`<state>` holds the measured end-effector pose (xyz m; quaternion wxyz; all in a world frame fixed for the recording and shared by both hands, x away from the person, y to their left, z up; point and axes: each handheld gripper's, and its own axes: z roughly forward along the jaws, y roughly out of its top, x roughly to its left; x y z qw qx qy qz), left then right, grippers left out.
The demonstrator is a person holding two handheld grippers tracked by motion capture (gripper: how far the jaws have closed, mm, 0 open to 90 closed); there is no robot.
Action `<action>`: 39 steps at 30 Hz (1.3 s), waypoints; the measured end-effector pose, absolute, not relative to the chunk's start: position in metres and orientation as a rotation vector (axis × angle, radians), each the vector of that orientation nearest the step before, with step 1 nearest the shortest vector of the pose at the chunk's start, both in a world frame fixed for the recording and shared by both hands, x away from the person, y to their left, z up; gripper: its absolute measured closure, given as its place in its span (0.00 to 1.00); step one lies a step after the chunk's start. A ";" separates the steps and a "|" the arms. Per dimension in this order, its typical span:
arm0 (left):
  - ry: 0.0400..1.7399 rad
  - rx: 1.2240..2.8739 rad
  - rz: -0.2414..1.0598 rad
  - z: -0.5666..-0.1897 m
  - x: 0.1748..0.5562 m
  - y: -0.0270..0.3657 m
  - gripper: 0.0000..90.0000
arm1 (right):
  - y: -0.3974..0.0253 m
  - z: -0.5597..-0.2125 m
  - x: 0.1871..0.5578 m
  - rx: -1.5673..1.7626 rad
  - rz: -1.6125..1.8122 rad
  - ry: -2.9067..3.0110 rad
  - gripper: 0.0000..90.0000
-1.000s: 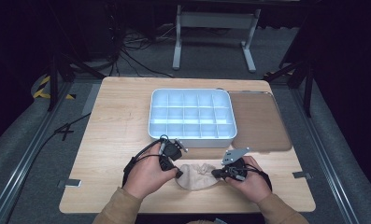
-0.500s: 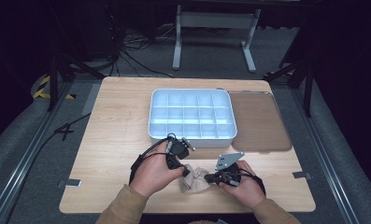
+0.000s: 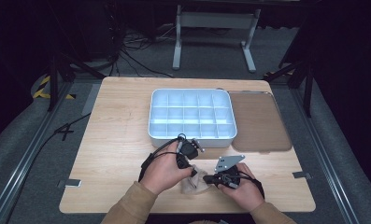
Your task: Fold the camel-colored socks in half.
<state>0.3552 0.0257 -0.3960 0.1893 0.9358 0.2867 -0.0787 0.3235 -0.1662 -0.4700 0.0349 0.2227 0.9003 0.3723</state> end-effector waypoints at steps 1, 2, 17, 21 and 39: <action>0.806 2.631 -0.221 -0.396 0.355 0.026 0.94 | -0.166 -0.470 0.323 0.684 1.144 2.767 1.00; 0.807 2.638 -0.224 -0.397 0.355 0.024 0.94 | -0.166 -0.470 0.323 0.685 1.145 2.767 1.00; 0.777 2.645 -0.216 -0.408 0.356 0.010 0.94 | -0.166 -0.470 0.323 0.688 1.149 2.762 1.00; 0.779 2.637 -0.210 -0.409 0.355 0.007 0.94 | -0.166 -0.470 0.323 0.682 1.147 2.762 1.00; 0.751 2.524 -0.204 -0.394 0.347 0.025 0.62 | -0.176 -0.449 0.323 0.660 1.168 2.712 0.94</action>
